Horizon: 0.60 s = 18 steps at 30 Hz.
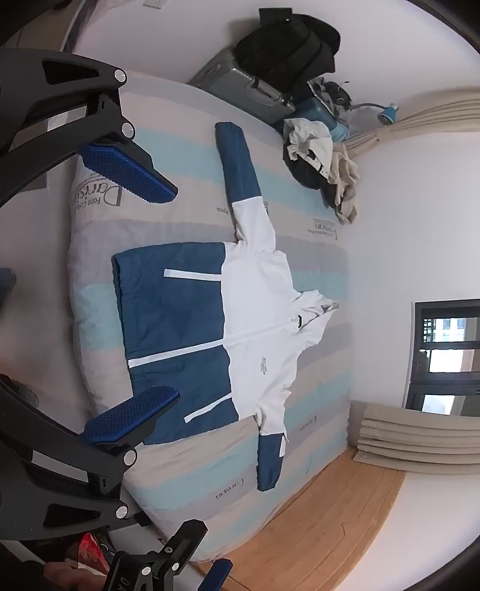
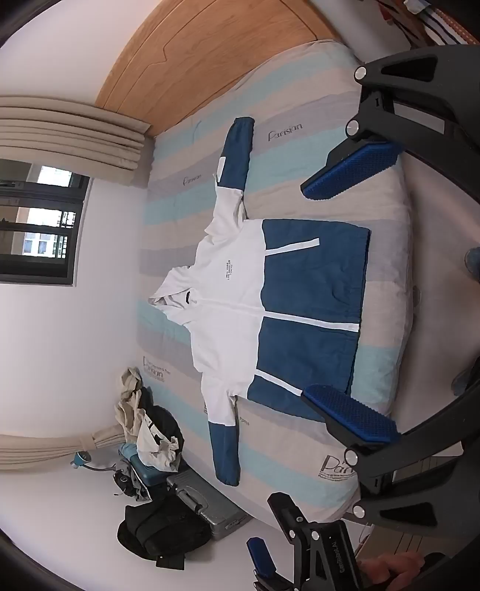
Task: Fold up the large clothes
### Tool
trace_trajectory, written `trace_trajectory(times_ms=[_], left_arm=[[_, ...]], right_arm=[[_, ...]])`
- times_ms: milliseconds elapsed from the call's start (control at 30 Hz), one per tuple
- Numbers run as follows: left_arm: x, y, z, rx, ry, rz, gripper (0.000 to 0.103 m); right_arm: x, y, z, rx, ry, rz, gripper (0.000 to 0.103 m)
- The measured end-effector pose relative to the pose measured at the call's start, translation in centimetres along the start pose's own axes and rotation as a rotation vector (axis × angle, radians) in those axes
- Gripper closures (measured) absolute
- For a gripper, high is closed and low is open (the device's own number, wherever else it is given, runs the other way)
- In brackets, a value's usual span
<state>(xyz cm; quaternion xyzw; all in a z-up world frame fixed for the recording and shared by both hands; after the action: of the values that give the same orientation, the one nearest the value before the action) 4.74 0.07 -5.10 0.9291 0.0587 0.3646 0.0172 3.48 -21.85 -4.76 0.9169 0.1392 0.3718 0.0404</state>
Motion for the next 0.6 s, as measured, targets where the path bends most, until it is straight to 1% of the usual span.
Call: trace_trajectory(times_ms=[100, 133, 233, 267, 333, 400, 600], left_arm=[[0.09, -0.19, -0.25, 0.008, 0.016, -0.015, 0.006], [-0.24, 0.24, -0.09, 0.018, 0.005, -0.004, 0.006], [-0.89, 0.13, -0.91, -0.025, 0.010, -0.017, 0.006], [-0.64, -0.04, -0.60, -0.034, -0.015, -0.021, 0.006], [-0.36, -0.49, -0.28, -0.047, -0.039, -0.028, 0.006], [-0.25, -0.23, -0.11, -0.030, -0.027, -0.012, 0.006], [-0.20, 0.28, -0.41, -0.014, -0.005, 0.030, 0.006]], right_arm=[[0.00, 0.02, -0.04, -0.004, -0.003, -0.002, 0.007], [-0.02, -0.01, 0.01, 0.002, -0.009, -0.002, 0.007], [-0.01, 0.08, 0.03, -0.006, -0.009, -0.007, 0.007], [-0.03, 0.15, 0.07, -0.007, -0.010, -0.006, 0.007], [-0.06, 0.03, 0.01, -0.010, -0.011, -0.007, 0.007], [-0.12, 0.04, 0.07, -0.009, -0.012, -0.006, 0.007], [-0.23, 0.37, 0.32, -0.007, -0.007, -0.008, 0.007]])
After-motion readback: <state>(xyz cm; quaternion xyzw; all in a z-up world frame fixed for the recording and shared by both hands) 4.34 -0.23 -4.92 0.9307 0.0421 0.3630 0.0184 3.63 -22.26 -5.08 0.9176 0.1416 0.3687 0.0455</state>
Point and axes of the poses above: each gripper's, at about its wrist camera, not at the fingertips, and z roughly the way its jaws point, y to its right, x to its top, the point moved 7 cm from there along z, roughly the way its jaws point, and after that the axes turned 12 degrees about -z, right-handed, at the moved point
